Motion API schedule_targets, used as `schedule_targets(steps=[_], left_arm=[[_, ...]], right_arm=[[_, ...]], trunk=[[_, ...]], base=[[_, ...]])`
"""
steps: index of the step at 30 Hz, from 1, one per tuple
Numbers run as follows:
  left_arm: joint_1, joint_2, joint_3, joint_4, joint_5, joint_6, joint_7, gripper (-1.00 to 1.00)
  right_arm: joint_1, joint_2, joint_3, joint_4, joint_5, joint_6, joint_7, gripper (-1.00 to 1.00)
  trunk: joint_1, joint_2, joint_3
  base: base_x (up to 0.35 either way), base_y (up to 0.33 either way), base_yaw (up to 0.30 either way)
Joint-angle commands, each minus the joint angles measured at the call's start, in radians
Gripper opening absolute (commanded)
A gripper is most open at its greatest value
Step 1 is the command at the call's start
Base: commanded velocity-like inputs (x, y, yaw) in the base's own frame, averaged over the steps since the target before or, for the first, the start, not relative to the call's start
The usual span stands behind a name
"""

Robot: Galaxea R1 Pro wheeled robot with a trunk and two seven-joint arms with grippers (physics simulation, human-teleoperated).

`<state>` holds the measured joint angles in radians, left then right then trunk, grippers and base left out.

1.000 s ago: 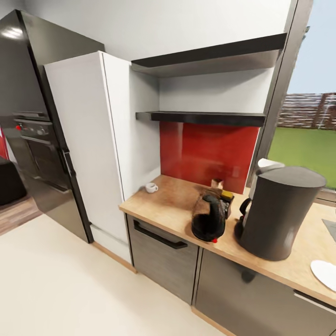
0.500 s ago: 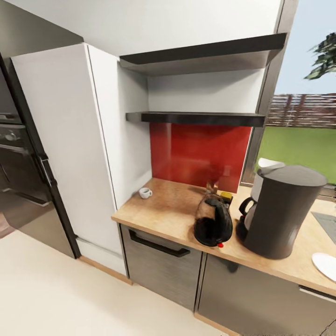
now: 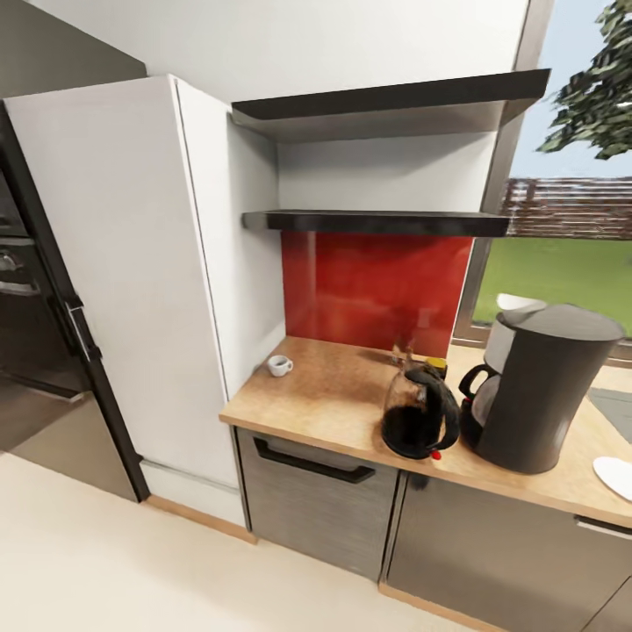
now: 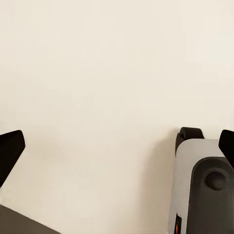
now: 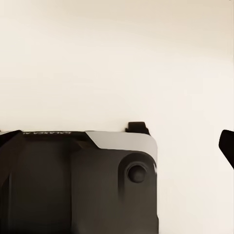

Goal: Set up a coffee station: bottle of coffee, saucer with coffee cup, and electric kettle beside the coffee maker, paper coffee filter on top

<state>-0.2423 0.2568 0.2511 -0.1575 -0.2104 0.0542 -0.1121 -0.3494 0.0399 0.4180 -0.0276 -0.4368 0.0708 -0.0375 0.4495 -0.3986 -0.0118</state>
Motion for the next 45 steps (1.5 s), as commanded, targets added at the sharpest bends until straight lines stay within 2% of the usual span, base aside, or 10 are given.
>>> schedule_targets(steps=[1,15,29,35,36,39,42,45], left_arm=[[0.000,0.000,0.008,-0.002,-0.009,0.006,-0.006,1.00],[0.000,-0.001,0.008,-0.002,-0.009,0.006,-0.006,1.00],[0.003,0.005,0.007,0.005,-0.010,0.015,-0.006,1.00],[0.030,0.012,0.001,0.025,-0.012,0.018,0.005,1.00],[0.054,0.012,0.001,0.027,-0.012,0.017,0.034,1.00],[0.081,0.012,0.000,0.028,-0.013,0.016,0.059,1.00],[0.122,0.011,-0.001,0.029,-0.014,0.015,0.073,1.00],[0.129,0.009,-0.001,0.029,-0.015,0.016,0.074,1.00]], right_arm=[[0.000,0.000,0.008,-0.002,-0.008,0.005,-0.004,1.00],[0.000,0.000,0.007,-0.002,-0.008,0.002,-0.004,1.00],[0.000,0.000,0.007,-0.003,-0.010,0.003,-0.004,1.00],[0.000,0.000,0.006,-0.003,-0.010,0.007,-0.004,1.00],[0.000,0.000,0.005,-0.003,-0.010,0.007,-0.004,1.00],[0.000,0.000,0.006,-0.003,-0.009,0.005,-0.003,1.00],[0.000,0.000,0.008,-0.004,-0.007,0.002,-0.003,1.00],[0.000,0.001,0.008,-0.004,-0.007,0.001,-0.002,1.00]], trunk=[[0.001,-0.001,-0.001],[0.001,-0.001,-0.001],[0.001,-0.001,-0.001],[0.001,-0.001,-0.002],[0.001,-0.001,-0.002],[0.001,-0.001,-0.005],[0.001,-0.001,-0.006],[0.001,-0.001,-0.007]], base=[[0.042,0.338,-0.006],[0.080,0.338,-0.011],[0.007,0.338,-0.245],[0.000,0.284,-0.267],[0.000,0.158,-0.267],[0.000,0.118,-0.252],[0.000,0.034,-0.117],[0.000,0.007,-0.022]])
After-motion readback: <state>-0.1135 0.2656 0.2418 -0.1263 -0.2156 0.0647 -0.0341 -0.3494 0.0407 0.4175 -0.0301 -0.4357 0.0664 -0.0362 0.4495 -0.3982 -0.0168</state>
